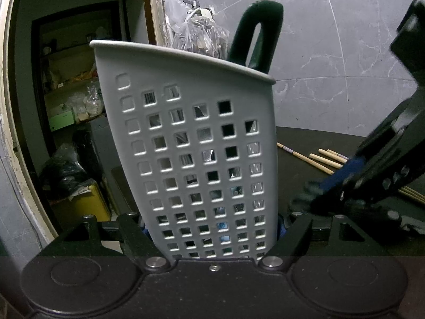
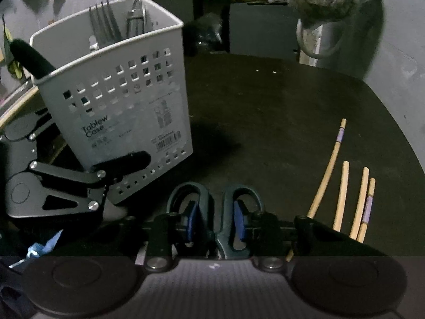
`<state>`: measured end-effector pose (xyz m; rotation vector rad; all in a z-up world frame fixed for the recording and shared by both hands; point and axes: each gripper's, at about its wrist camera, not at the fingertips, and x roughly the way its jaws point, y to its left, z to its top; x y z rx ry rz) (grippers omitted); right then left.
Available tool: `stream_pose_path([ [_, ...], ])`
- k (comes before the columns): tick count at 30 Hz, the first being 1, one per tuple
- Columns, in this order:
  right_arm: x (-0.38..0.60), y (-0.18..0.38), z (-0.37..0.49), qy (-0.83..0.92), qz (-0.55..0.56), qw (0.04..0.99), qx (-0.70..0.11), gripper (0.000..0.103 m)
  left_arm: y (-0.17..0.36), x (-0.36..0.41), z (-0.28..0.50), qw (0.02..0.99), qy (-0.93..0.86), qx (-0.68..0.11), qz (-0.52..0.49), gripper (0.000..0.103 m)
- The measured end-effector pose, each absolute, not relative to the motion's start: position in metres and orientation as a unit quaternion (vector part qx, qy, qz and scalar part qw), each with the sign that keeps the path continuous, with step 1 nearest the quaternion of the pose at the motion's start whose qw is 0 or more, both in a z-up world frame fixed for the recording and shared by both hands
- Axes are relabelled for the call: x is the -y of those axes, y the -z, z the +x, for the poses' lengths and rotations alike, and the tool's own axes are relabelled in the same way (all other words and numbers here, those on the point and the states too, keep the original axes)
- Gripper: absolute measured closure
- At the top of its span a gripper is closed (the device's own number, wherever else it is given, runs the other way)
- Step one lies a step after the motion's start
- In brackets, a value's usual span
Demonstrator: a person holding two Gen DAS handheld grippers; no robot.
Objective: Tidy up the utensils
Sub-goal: 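Lift the scissors with the right tool and carry them over the caddy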
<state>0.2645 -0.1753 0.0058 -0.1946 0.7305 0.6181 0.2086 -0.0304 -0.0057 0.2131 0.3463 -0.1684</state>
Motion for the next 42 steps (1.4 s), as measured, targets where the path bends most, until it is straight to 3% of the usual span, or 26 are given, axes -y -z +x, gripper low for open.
stream_pose_path([
  [17, 0.224, -0.056, 0.205, -0.292, 0.01, 0.952, -0.085, 0.07, 0.006, 0.029, 0.209, 0.976, 0.082, -0.172, 0.107, 0.024],
  [23, 0.236, -0.055, 0.201, -0.286, 0.048, 0.957, -0.026, 0.07, 0.005, 0.029, 0.208, 0.976, 0.082, -0.172, 0.108, 0.024],
  [42, 0.263, -0.035, 0.167, -0.287, 0.082, 0.954, 0.011, 0.069, 0.005, 0.029, 0.207, 0.976, 0.08, -0.173, 0.109, 0.024],
])
